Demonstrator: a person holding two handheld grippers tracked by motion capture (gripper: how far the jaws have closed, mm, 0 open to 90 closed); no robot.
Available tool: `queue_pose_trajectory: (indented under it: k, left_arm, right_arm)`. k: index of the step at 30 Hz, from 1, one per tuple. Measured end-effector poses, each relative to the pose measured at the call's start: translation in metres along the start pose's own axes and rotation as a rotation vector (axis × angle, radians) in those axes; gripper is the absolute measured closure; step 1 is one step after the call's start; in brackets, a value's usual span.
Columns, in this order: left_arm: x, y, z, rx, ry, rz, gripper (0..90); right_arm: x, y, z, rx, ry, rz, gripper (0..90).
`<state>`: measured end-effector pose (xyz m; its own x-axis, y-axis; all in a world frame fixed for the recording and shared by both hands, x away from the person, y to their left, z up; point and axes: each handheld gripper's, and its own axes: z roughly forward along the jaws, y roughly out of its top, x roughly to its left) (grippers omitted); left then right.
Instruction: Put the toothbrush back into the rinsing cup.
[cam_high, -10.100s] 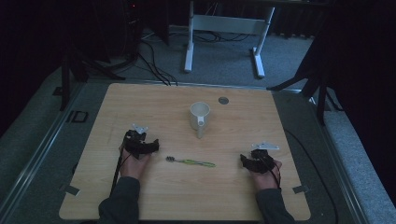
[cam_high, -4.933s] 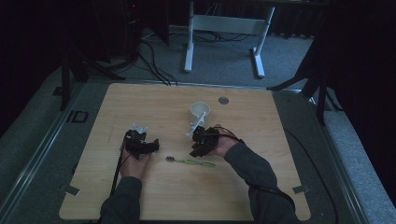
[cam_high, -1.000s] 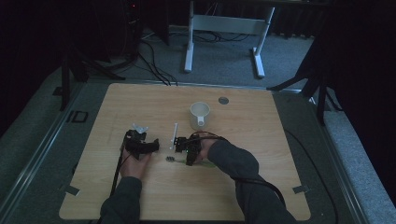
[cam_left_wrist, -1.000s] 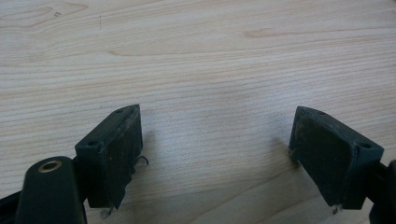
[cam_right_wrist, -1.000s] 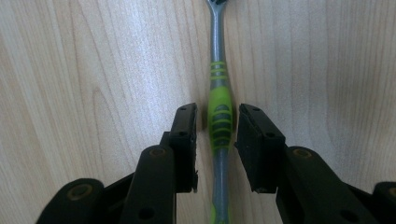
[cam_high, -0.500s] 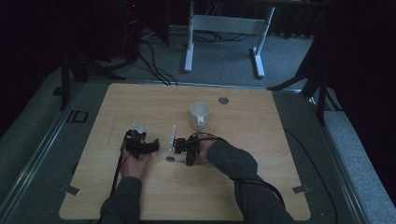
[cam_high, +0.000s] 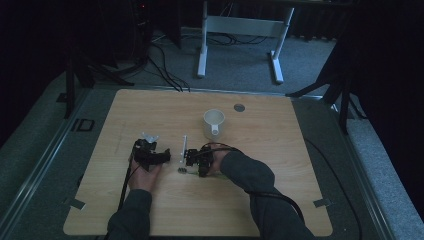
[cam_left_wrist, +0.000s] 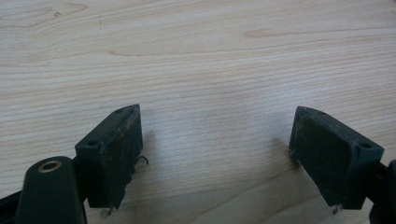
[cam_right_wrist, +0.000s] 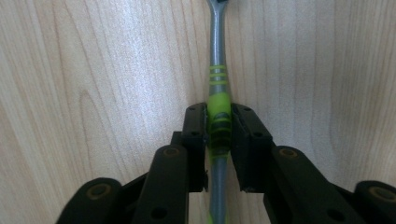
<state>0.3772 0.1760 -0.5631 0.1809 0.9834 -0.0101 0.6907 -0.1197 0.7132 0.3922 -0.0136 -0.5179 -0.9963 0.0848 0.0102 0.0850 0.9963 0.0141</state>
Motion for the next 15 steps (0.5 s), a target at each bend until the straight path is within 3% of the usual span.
queue_pose_trajectory:
  k: [6, 15]
  left_arm:
    - [0.0, 0.0, 0.0, 0.0, 0.0, 0.0, 17.8]
    - [0.0, 0.0, 0.0, 0.0, 0.0, 0.0, 17.8]
  right_arm:
    - [0.001, 0.0, -0.001, -0.002, -0.005, -0.013, 78.4]
    - [-0.003, -0.004, -0.015, -0.069, -0.014, 0.004, 78.8]
